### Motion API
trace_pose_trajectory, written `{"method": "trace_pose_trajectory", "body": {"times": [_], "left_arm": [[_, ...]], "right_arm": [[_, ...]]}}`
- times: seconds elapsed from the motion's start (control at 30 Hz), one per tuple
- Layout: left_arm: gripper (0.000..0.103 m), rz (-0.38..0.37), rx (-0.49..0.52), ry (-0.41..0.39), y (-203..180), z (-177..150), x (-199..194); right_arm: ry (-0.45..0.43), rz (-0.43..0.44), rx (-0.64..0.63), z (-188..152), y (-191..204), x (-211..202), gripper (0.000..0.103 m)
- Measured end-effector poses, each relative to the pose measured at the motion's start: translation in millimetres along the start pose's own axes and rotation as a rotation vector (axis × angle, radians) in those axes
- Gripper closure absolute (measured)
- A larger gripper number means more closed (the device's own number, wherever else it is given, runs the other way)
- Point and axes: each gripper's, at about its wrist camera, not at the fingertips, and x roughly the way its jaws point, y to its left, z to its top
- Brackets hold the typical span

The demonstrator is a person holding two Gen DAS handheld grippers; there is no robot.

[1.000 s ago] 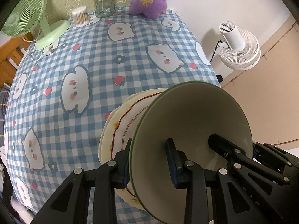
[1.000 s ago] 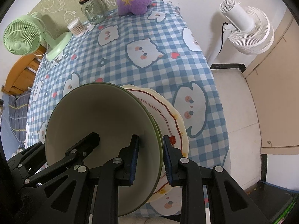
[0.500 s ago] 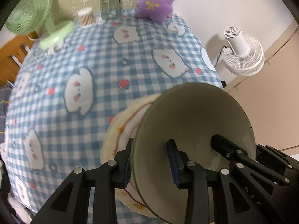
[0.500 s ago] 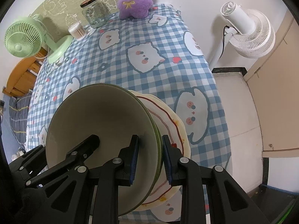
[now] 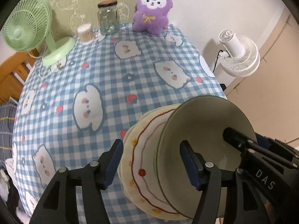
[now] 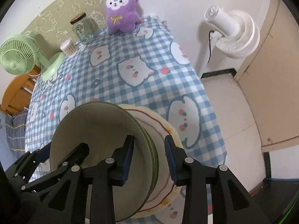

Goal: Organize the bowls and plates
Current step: 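Open both grippers and release the bowl rim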

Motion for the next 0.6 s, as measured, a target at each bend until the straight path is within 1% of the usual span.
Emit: {"method": "trace_pose_trajectory", "body": {"times": [0.07, 0.1, 0.17, 0.2, 0.23, 0.27, 0.33, 0.4, 0.47, 0.5, 0.6], "left_arm": [[0.03, 0.001, 0.01, -0.018, 2.7, -0.1, -3.0], [0.025, -0.002, 0.017, -0.029, 3.4, -0.1, -4.4], [0.02, -0.005, 0.05, -0.059, 2.1, -0.2, -8.4], [0.017, 0.003, 0.064, -0.077, 1.3, -0.4, -10.7], [0.016, 0.013, 0.081, -0.098, 0.3, -0.4, -12.7], [0.013, 0.024, 0.099, -0.125, -0.8, -1.1, -15.2], [0.011, 0.031, 0.107, -0.16, 0.9, -2.0, -17.7], [0.011, 0.03, 0.107, -0.177, 4.5, -2.4, -20.0], [0.01, 0.028, 0.102, -0.193, 9.6, -4.4, -24.0], [0.009, 0.029, 0.099, -0.207, 12.4, -6.0, -27.0], [0.009, 0.063, 0.096, -0.274, 18.4, -13.4, -35.7]], "right_arm": [[-0.025, -0.007, 0.003, -0.3, 0.8, -3.9, 0.065], [-0.042, -0.007, 0.01, -0.3, 0.9, -6.5, 0.064], [-0.093, 0.005, 0.027, 1.1, -0.1, -14.7, 0.052], [-0.115, 0.009, 0.036, 2.6, 0.1, -18.2, 0.04], [-0.141, 0.013, 0.039, 3.9, 0.5, -21.8, 0.035], [-0.178, 0.015, 0.03, 5.4, 2.2, -26.2, 0.035], [-0.211, 0.008, 0.005, 7.2, 6.9, -30.3, 0.034], [-0.217, 0.014, -0.013, 7.8, 12.0, -31.3, 0.034], [-0.212, 0.047, -0.035, 3.6, 18.2, -33.4, 0.034], [-0.223, 0.053, -0.046, 0.4, 20.9, -35.7, 0.034], [-0.303, 0.032, -0.102, -16.7, 34.1, -45.8, 0.034]]}}
